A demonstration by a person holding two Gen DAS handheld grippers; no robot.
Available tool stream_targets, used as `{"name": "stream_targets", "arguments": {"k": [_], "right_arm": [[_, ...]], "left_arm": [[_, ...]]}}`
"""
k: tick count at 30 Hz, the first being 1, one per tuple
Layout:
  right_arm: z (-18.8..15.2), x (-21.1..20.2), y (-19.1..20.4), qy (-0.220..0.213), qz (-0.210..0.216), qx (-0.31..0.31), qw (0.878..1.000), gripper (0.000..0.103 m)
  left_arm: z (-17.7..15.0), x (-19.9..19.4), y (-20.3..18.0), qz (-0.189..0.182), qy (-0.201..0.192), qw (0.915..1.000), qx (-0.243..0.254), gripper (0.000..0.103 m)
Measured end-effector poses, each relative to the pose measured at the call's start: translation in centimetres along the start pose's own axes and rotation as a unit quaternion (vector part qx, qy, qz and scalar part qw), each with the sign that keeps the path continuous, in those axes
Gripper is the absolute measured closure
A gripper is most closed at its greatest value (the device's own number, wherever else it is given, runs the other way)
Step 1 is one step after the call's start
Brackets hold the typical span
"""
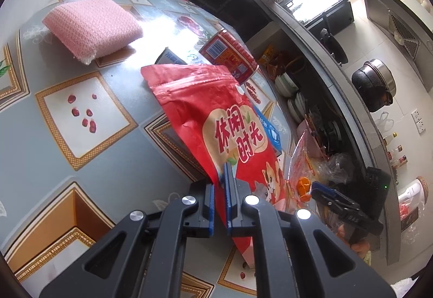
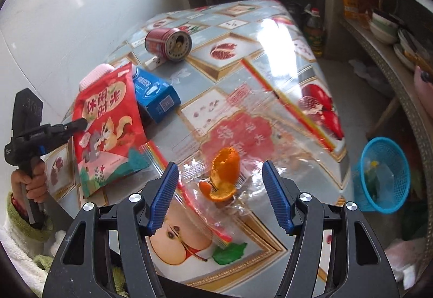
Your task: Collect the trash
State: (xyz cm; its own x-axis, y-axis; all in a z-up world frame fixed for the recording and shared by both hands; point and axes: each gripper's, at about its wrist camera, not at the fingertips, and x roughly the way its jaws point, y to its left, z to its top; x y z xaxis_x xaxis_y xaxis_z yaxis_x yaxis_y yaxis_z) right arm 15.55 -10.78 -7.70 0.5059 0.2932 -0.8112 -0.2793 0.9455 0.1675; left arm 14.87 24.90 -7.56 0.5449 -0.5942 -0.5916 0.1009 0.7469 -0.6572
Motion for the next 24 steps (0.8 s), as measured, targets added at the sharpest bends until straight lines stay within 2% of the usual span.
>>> {"name": "stream_targets", "arguments": {"k": [8, 14, 17, 24], "right_arm": [[-0.4, 1.4, 0.5, 0.007, -0.035, -0.013, 0.999, 0.055], [-0.9, 1.2, 1.1, 0.005, -0.051, -0.023, 0.998, 0.07], [-1.0, 1.0, 1.3, 0.006, -0.046, -0.023, 0.999, 0.083], [-1.2, 0.5, 1.6, 0.002, -0.042, -0.018, 0.999, 0.087]], "left_arm": [[0.1, -0.5, 0.0, -0.008, -0.005, 0.9999, 0.004, 0.098], [0.3, -0.7, 0.4, -0.009, -0.007, 0.9999, 0.003, 0.098], [0.4, -0.7, 0.3, -0.01, -0.008, 0.9999, 0.002, 0.098], [0.5, -0.9, 0.2, -0.014, -0.013, 0.9998, 0.004, 0.098]]}}
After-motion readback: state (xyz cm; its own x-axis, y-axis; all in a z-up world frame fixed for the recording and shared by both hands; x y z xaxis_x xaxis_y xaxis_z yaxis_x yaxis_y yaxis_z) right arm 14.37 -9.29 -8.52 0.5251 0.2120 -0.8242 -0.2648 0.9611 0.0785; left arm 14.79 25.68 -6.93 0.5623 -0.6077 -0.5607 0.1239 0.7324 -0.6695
